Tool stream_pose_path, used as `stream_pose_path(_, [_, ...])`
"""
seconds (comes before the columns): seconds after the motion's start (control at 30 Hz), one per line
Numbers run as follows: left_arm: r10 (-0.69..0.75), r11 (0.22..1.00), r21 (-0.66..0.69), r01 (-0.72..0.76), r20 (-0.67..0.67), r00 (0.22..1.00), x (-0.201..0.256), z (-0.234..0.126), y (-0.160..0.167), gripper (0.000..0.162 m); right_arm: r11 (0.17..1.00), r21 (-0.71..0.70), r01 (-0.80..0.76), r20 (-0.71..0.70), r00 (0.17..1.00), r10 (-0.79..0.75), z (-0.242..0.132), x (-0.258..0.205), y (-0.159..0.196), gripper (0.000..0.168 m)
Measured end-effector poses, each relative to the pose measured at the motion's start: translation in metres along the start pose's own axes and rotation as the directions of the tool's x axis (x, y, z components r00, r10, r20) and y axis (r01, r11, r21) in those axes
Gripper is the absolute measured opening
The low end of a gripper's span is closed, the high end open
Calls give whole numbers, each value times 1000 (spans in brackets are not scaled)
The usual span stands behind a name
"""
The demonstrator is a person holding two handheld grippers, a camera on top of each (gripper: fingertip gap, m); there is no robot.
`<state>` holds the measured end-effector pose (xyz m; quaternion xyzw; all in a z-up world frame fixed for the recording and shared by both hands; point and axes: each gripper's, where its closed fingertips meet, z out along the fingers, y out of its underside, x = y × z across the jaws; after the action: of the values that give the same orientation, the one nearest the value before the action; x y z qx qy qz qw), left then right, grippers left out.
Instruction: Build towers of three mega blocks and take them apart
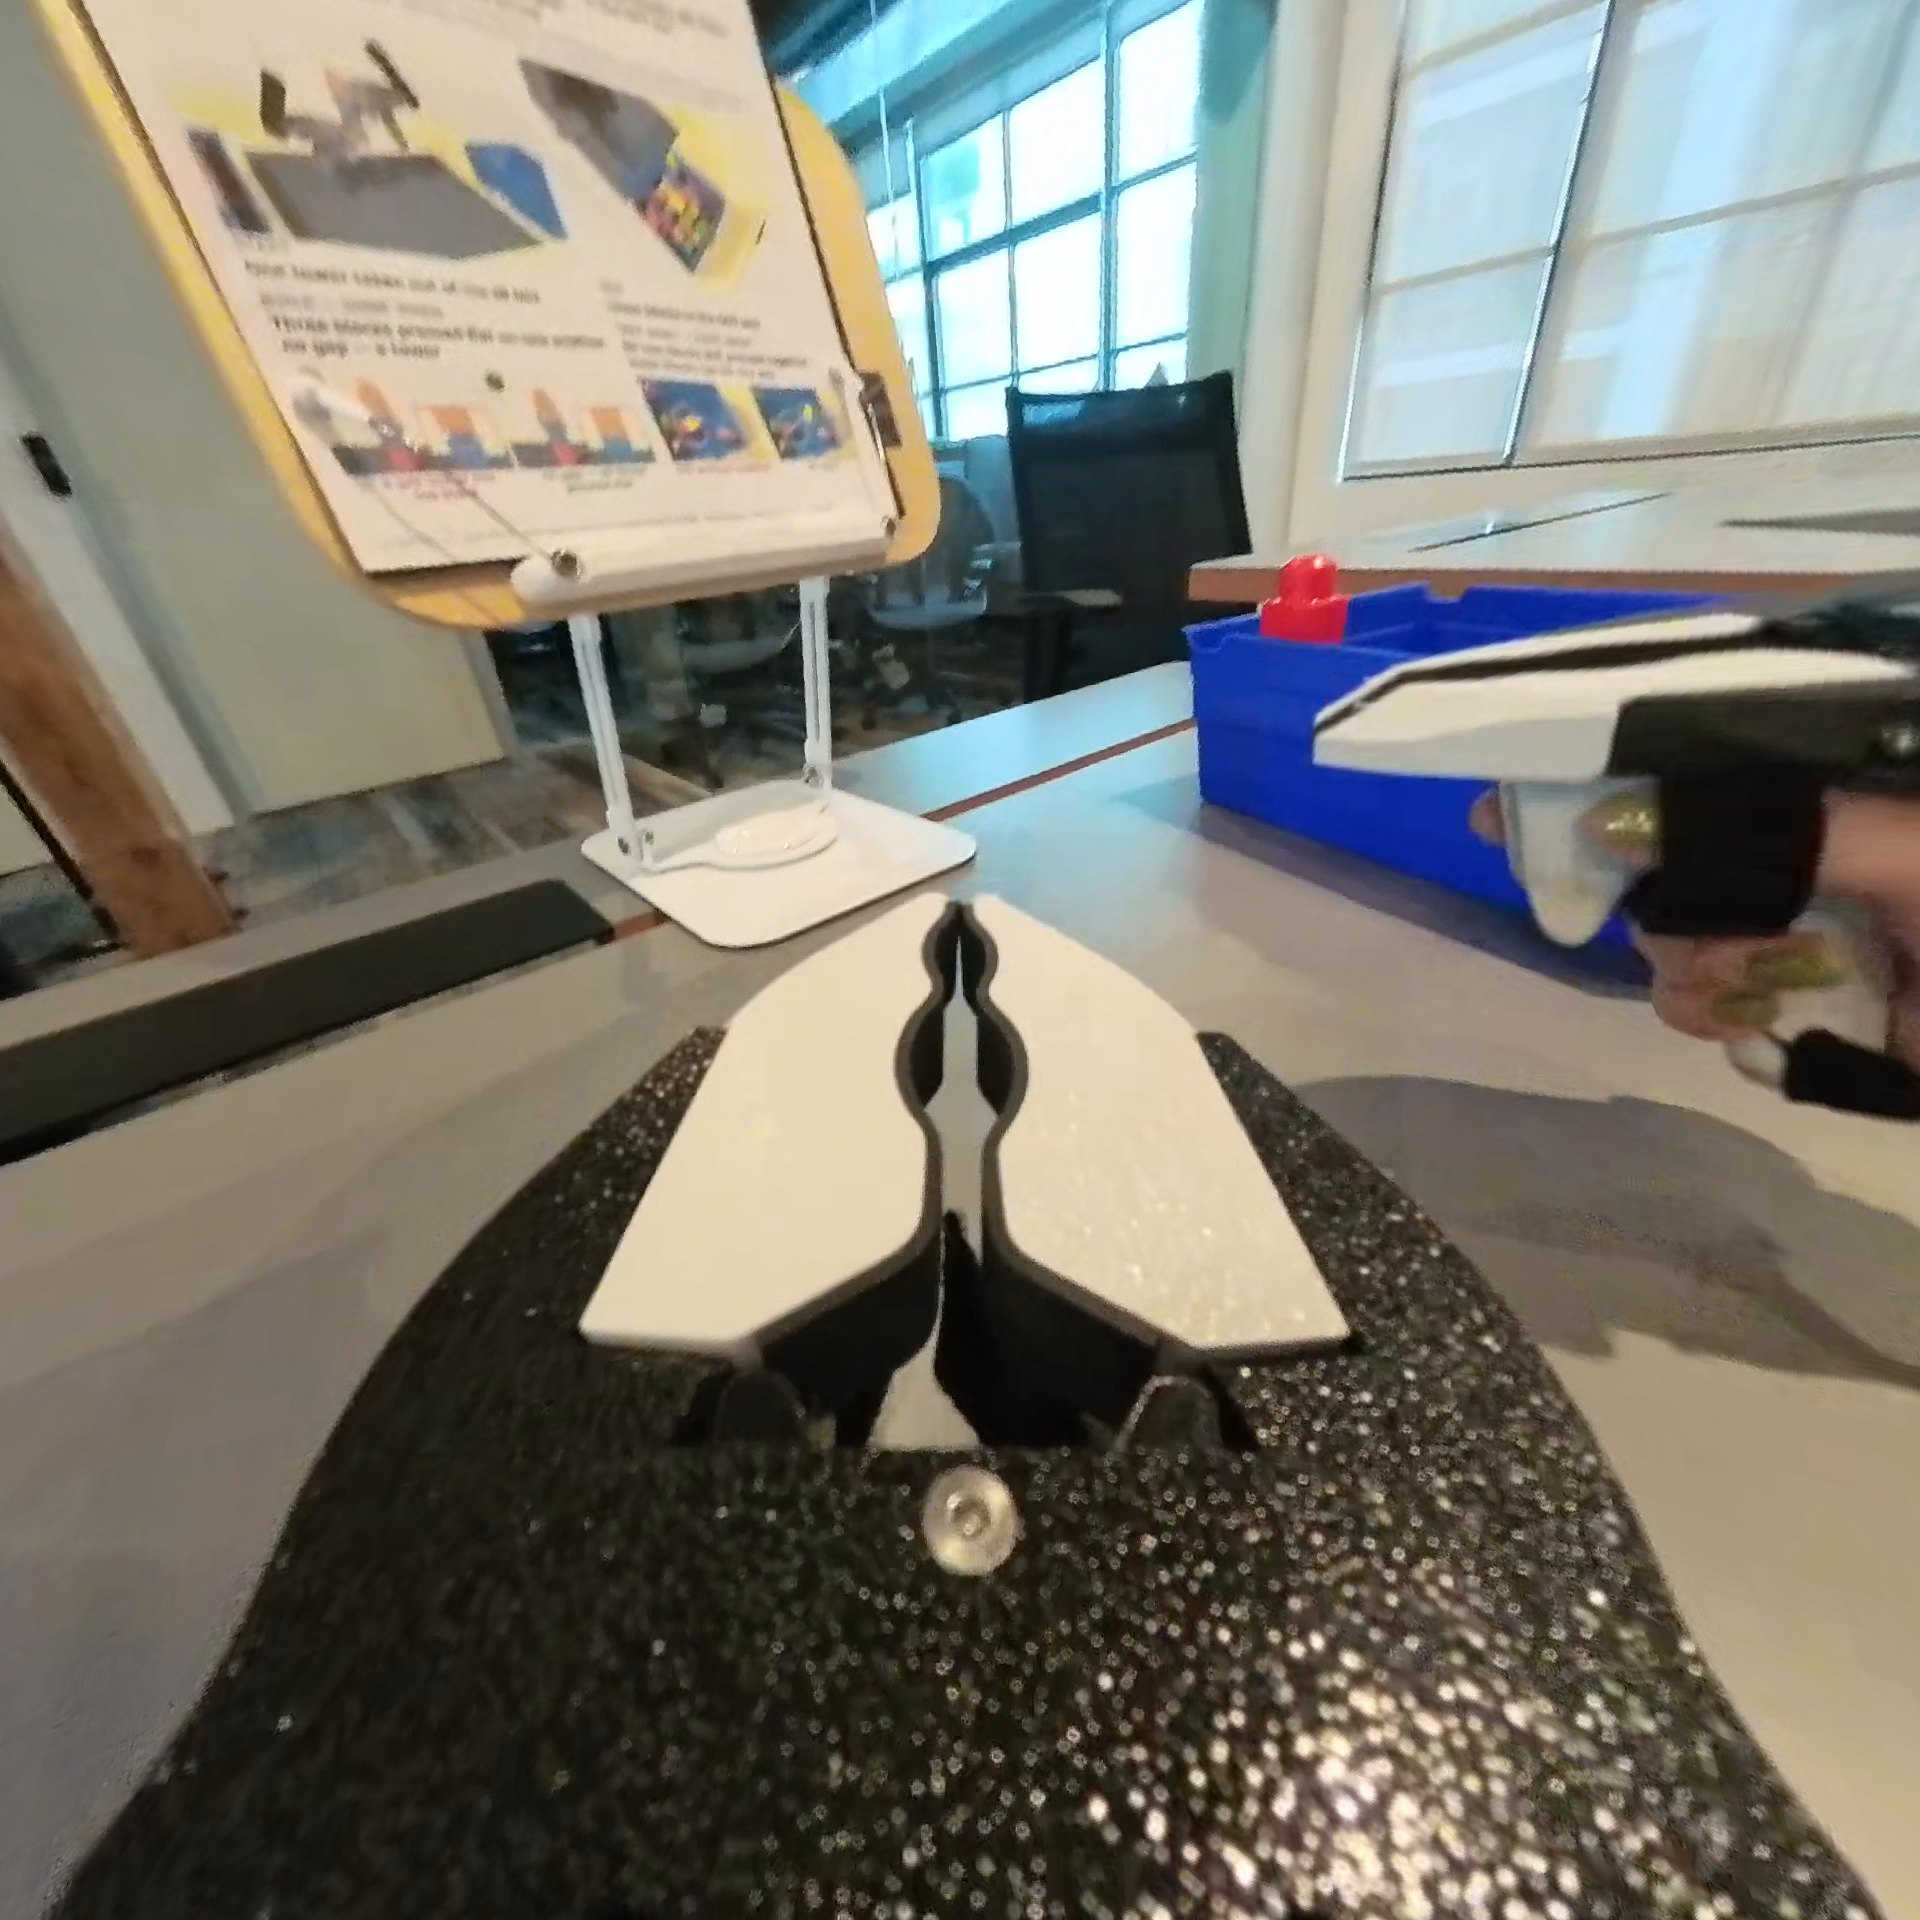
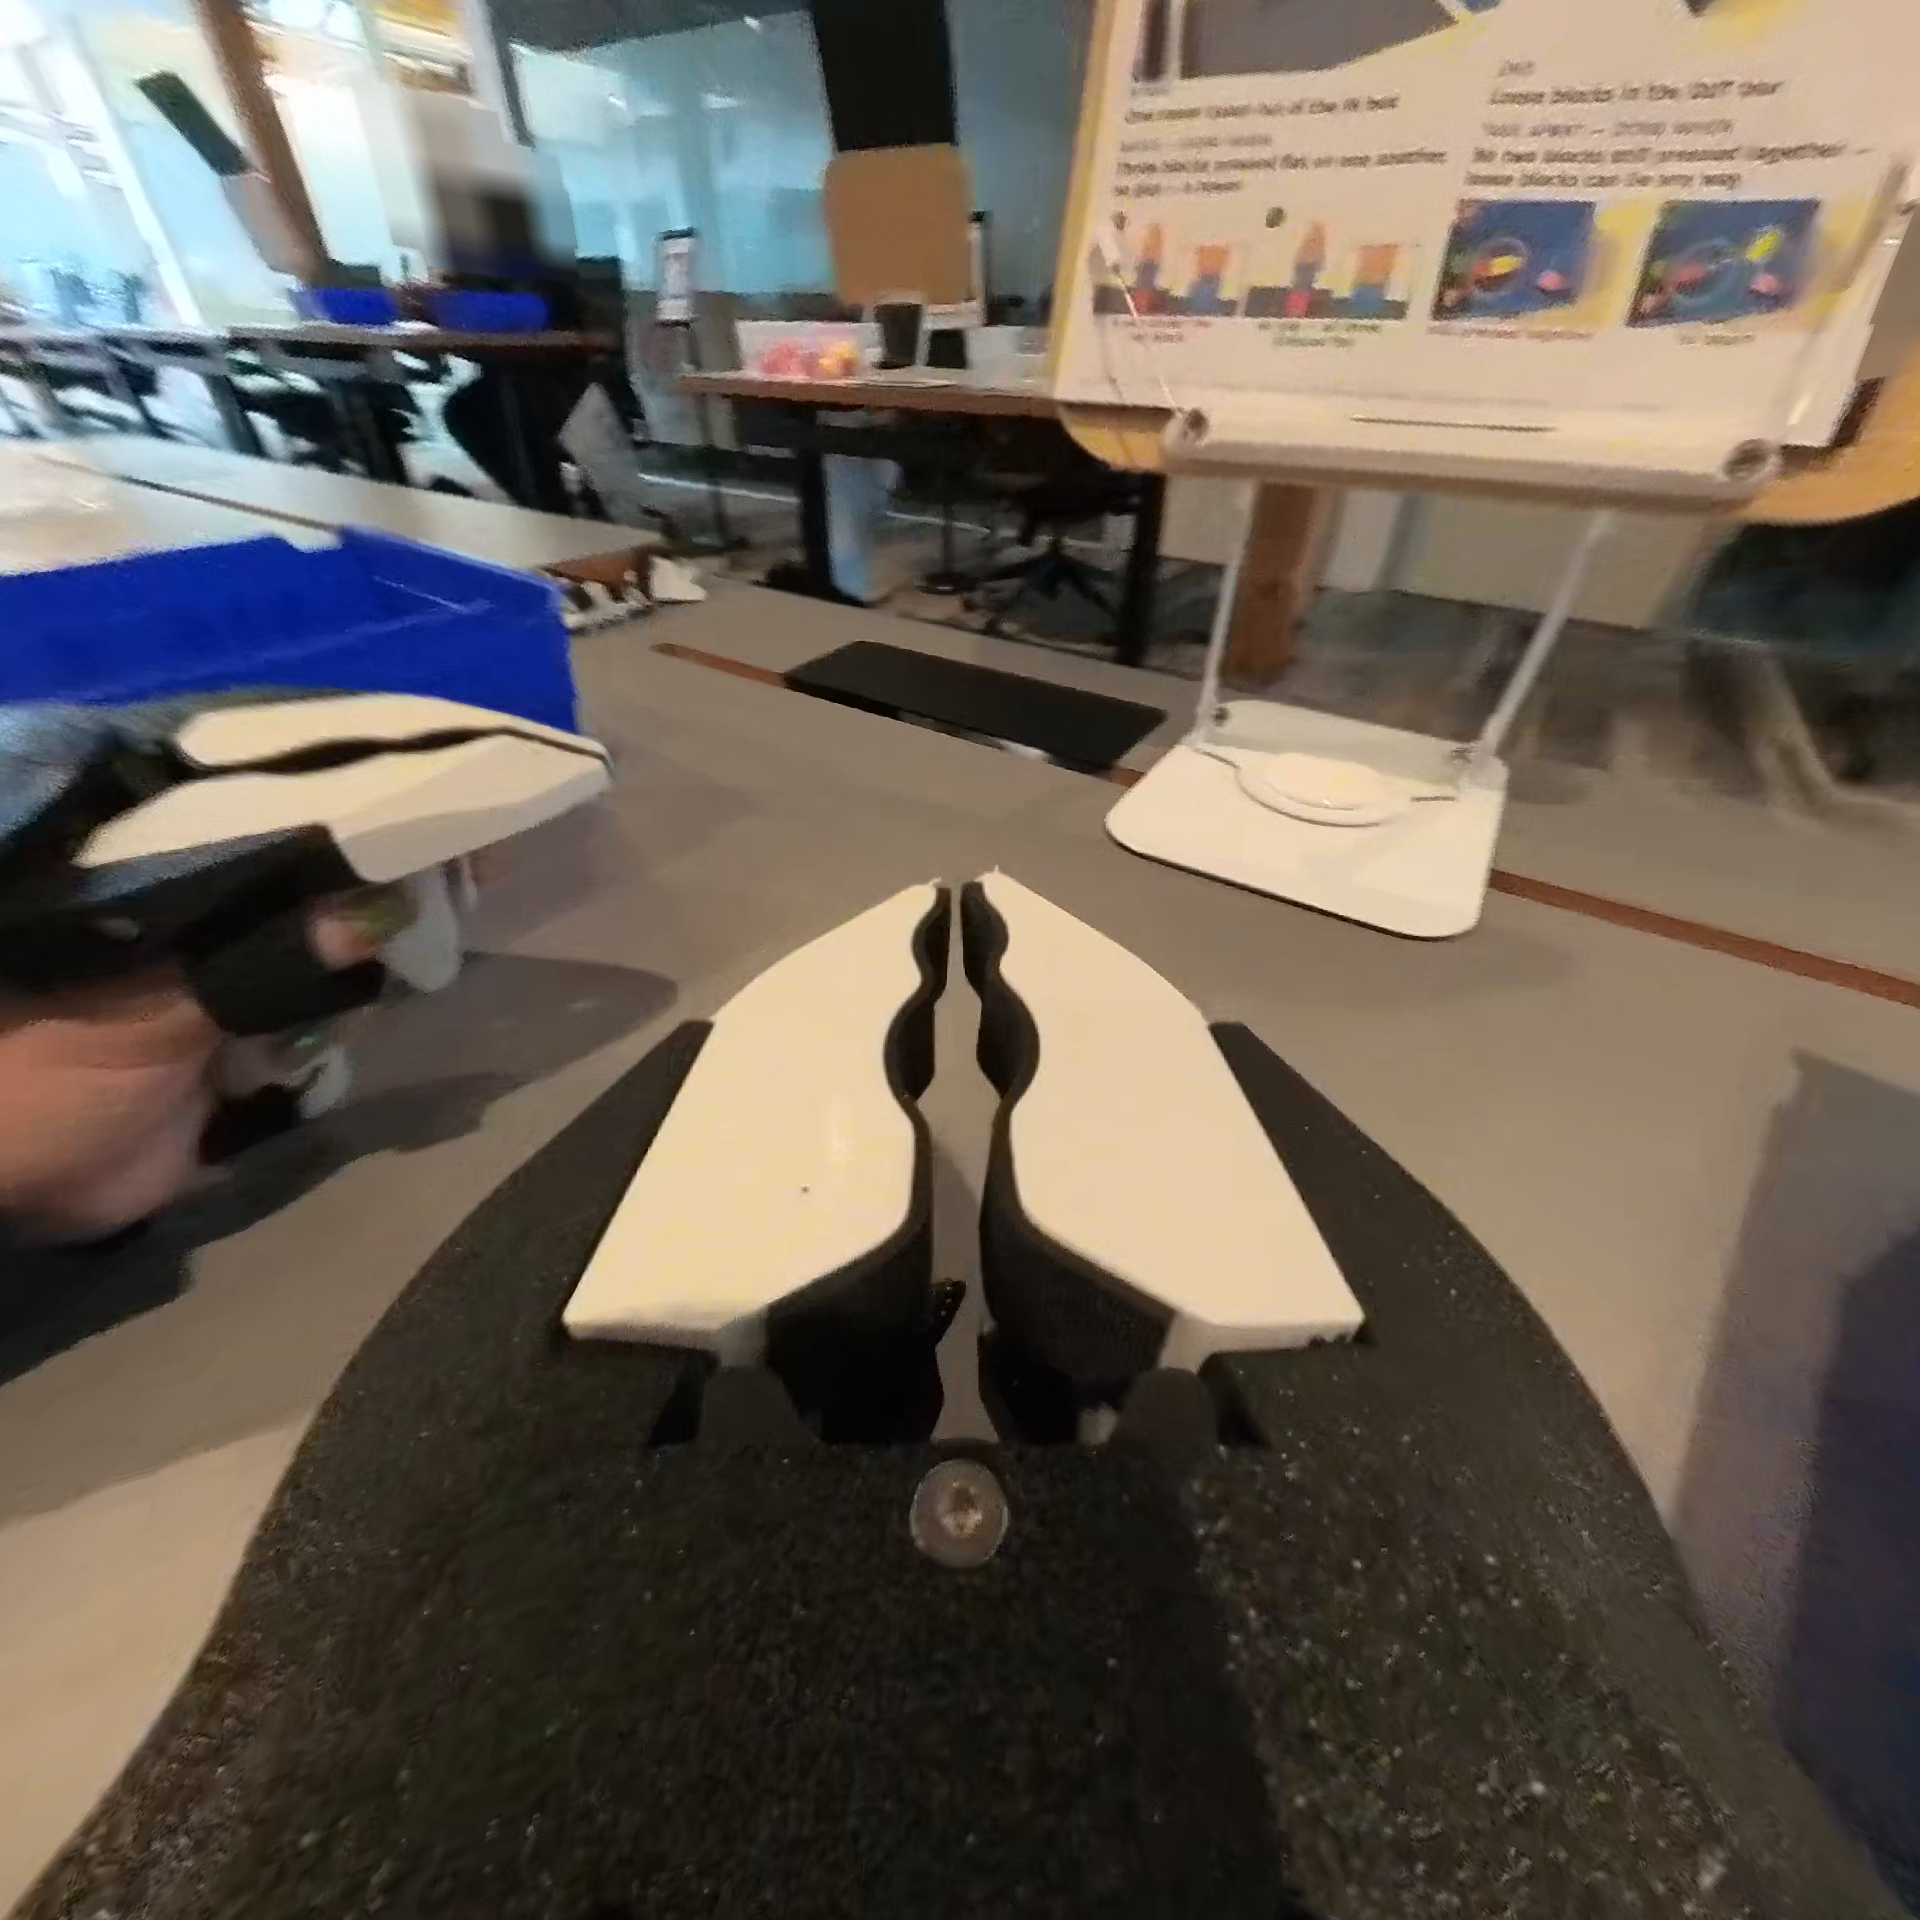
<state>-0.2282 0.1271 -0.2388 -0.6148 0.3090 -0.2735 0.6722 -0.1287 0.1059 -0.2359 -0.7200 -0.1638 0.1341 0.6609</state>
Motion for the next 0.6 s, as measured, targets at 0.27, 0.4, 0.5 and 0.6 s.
stream_pose_path(0.27, [47,998,-41,-46,25,999,-3,1,16,0,999,17,48,98,994,-49,6,-33,16,2])
stream_pose_path(0.4, [42,998,-40,-41,25,999,-5,0,15,0,999,45,-6,88,996,2,1,-26,13,2])
stream_pose_path(0.5, [148,989,-10,-148,-28,989,5,-5,1,0,996,62,-70,80,995,65,-2,-18,12,2])
stream_pose_path(0.6, [202,979,23,-203,29,979,7,-32,-36,0,993,65,-96,63,994,91,-3,-10,12,2])
